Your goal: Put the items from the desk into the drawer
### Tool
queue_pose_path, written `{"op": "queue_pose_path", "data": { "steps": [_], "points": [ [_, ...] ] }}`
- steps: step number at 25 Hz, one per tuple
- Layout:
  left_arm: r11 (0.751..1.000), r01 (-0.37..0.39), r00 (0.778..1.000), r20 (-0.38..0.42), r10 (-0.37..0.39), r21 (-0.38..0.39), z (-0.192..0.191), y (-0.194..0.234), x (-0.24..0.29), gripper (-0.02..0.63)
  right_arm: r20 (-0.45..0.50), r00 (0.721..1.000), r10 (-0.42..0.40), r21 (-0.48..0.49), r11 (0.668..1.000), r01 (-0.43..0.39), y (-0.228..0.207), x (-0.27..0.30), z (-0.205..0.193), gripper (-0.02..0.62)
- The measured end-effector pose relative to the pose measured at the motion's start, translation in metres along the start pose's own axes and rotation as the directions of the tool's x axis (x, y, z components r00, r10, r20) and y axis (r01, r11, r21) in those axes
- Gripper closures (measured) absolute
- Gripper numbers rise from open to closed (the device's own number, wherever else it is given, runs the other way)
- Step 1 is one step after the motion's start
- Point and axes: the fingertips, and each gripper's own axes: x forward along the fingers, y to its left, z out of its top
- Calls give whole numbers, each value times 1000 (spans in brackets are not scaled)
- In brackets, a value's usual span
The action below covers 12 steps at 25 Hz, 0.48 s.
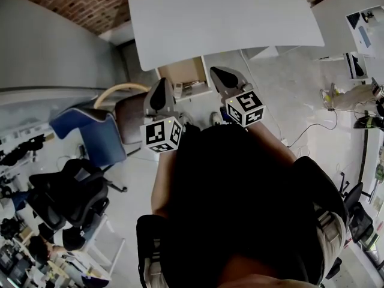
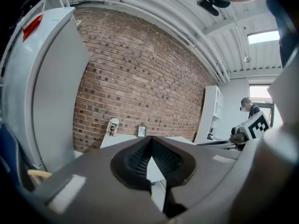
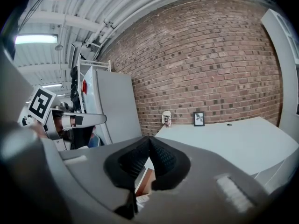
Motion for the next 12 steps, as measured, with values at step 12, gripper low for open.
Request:
{"op": "queue_pose_path", "data": {
  "steps": [12],
  "points": [
    [999,41,999,-14,-41,-7,-1,-2,10,589,-5,1000,-14,11,1000,14,-3,2,0,592]
  ]
}}
